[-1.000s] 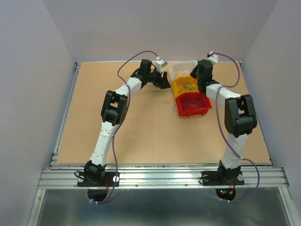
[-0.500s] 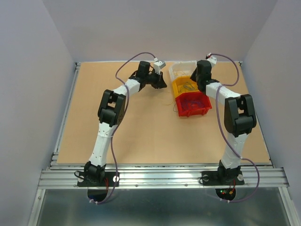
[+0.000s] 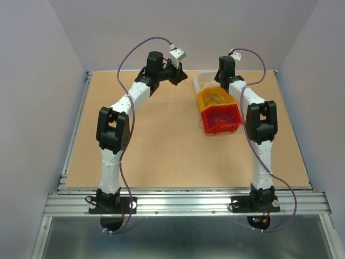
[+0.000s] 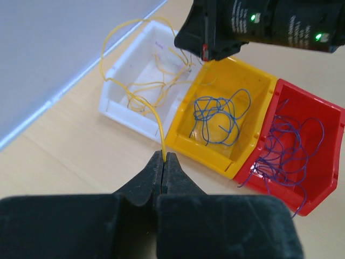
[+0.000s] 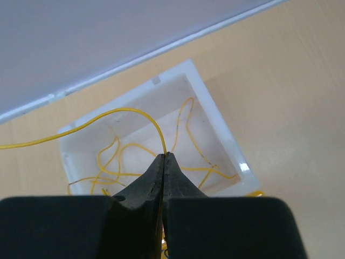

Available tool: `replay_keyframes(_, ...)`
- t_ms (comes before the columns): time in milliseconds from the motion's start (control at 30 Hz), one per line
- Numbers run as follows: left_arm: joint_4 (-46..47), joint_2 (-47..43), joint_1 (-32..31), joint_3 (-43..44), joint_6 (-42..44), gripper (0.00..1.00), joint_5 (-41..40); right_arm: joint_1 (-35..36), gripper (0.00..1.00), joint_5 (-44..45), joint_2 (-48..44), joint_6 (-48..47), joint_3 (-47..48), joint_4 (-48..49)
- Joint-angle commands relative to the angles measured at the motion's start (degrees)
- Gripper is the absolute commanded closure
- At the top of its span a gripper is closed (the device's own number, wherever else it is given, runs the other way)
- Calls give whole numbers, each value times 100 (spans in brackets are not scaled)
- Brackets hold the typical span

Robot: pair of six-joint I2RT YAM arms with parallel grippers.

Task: Untangle the cables

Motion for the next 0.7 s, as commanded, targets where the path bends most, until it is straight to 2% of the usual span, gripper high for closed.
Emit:
replay_keyframes(0, -141, -206, -13, 170, 214, 100, -17, 23, 99, 369, 120, -322, 565, -407)
replay_keyframes(133, -246, -92, -22, 311, 231, 100, 18, 23, 99, 334, 532, -463, 978, -486)
replay_keyframes(233, -264, -48, -22, 390, 231, 100, 62, 23, 94, 159, 692, -542, 1162, -530)
replay_keyframes(300, -291, -22, -22, 443, 214, 100, 106, 23, 84, 53, 657, -551, 1163, -530)
replay_keyframes(367, -299, -30, -13, 452, 222, 100, 106, 14, 69, 0, 499, -542, 1137, -522)
replay_keyframes(433, -308, -30, -22, 461, 249, 100, 124, 23, 67, -140, 385, -551, 1102, -522)
replay_keyframes(500, -308, -31, -22, 461, 258, 100, 107, 32, 57, -228, 140, -551, 900, -460)
replay_keyframes(533, -317, -22, -22, 469, 266, 100, 115, 32, 57, -238, -1, -525, 760, -277)
replay_keyframes(567, -317, -13, -22, 478, 258, 100, 115, 32, 51, -238, -289, -516, 280, -136)
replay_keyframes(667, -326, 13, -22, 505, 257, 100, 142, 32, 46, -360, -879, -612, -671, 751)
